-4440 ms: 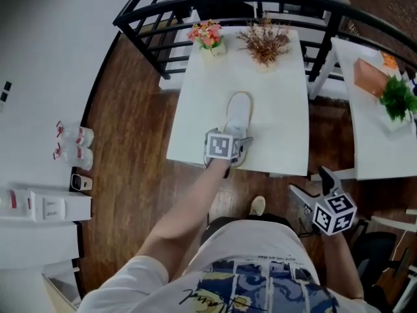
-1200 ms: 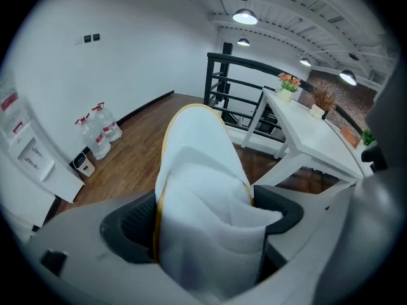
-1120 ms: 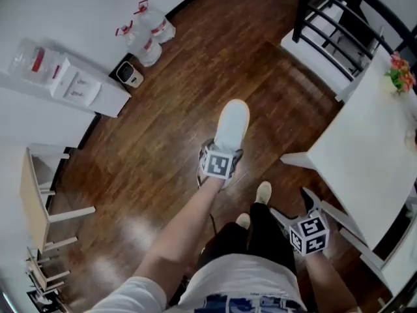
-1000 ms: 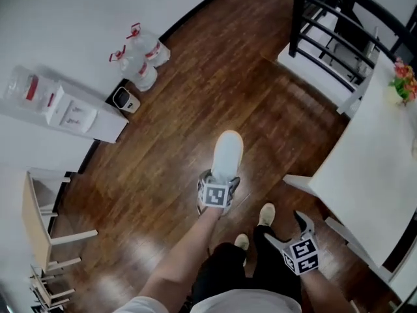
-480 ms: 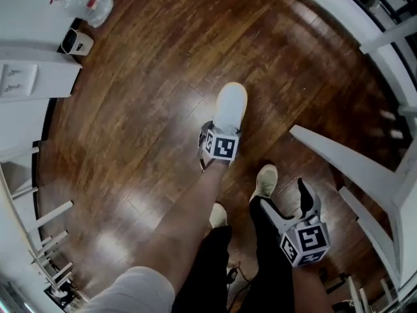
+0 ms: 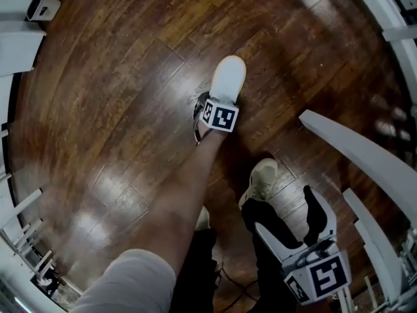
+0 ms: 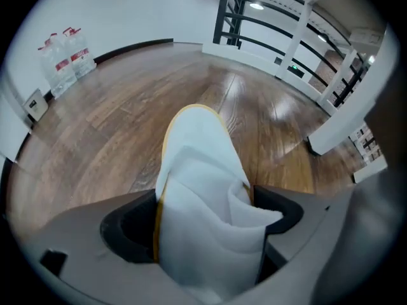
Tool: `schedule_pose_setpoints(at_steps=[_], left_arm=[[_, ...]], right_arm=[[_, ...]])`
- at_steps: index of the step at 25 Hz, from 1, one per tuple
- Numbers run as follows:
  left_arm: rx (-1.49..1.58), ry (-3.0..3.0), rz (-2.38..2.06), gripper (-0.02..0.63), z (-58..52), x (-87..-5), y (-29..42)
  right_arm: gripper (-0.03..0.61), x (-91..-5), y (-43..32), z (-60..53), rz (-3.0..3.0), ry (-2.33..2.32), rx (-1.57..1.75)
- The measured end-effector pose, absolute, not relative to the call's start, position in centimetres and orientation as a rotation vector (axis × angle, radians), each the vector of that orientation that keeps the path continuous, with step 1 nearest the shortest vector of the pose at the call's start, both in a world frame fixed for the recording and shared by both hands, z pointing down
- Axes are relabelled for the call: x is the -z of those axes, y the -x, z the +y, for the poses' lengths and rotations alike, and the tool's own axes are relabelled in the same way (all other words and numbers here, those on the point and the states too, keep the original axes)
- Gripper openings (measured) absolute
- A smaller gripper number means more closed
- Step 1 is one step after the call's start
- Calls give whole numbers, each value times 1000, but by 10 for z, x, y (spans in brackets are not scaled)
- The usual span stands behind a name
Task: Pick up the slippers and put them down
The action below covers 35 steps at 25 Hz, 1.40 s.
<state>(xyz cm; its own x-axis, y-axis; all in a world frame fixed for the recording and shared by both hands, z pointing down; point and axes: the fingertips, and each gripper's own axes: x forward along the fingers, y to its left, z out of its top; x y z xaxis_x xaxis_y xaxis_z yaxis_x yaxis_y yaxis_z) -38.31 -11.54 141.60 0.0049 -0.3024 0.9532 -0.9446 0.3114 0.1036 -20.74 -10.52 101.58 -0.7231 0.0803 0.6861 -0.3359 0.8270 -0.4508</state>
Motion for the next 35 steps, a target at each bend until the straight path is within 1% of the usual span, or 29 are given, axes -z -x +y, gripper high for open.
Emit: schedule_pose_setpoints(at_steps=[3,6,11,12,13,17,20,22,25,27,28,31,35], left_arm=[[-755,-1181,-1543,465,-113,-1437,383],[-776,-1200,-1562,477,-114,-1440,381],[-815,-1203,-1499,491,-110,-1441,378],[-822,-1199,-1490,505,-110,-1440,378],[-828,-1196,-1489,571,-110,-1437,380],[-830,-1193,-1507,574,-109,-1402,386],[-838,-1219,-1512,574,-97,-1342,389],[-892,-1249,-1501,574,-80,-1294,393],[-944,-1278,-1500,574,-56,-1216,402],[-922,-1281,-1515,574,-43,-1160,403],[-903,-1286,-1519,574,-36,-1131,399],[-871,-1334,-1503,574,-12,-1039,374],[-817,-1443,-1512,574,17,-884,332]], right_arm=[[465,-1018,213,-97,-2244,-147,-741],[465,-1019,217,-89,-2221,-122,-751],[465,-1021,222,-82,-2209,-65,-670],[465,-1023,222,-80,-2197,-56,-648],[465,-1025,221,-79,-2185,-51,-630],[465,-1031,224,-76,-2184,-47,-590],[465,-1011,230,-74,-2288,-76,-459],[465,-988,230,-67,-2355,-113,-362],[465,-941,227,-49,-2432,-119,-310],[463,-898,221,-40,-2467,-109,-290],[443,-875,215,-36,-2469,-114,-296],[445,-796,197,-32,-2471,-152,-338],[443,-666,168,-28,-2487,-232,-353]])
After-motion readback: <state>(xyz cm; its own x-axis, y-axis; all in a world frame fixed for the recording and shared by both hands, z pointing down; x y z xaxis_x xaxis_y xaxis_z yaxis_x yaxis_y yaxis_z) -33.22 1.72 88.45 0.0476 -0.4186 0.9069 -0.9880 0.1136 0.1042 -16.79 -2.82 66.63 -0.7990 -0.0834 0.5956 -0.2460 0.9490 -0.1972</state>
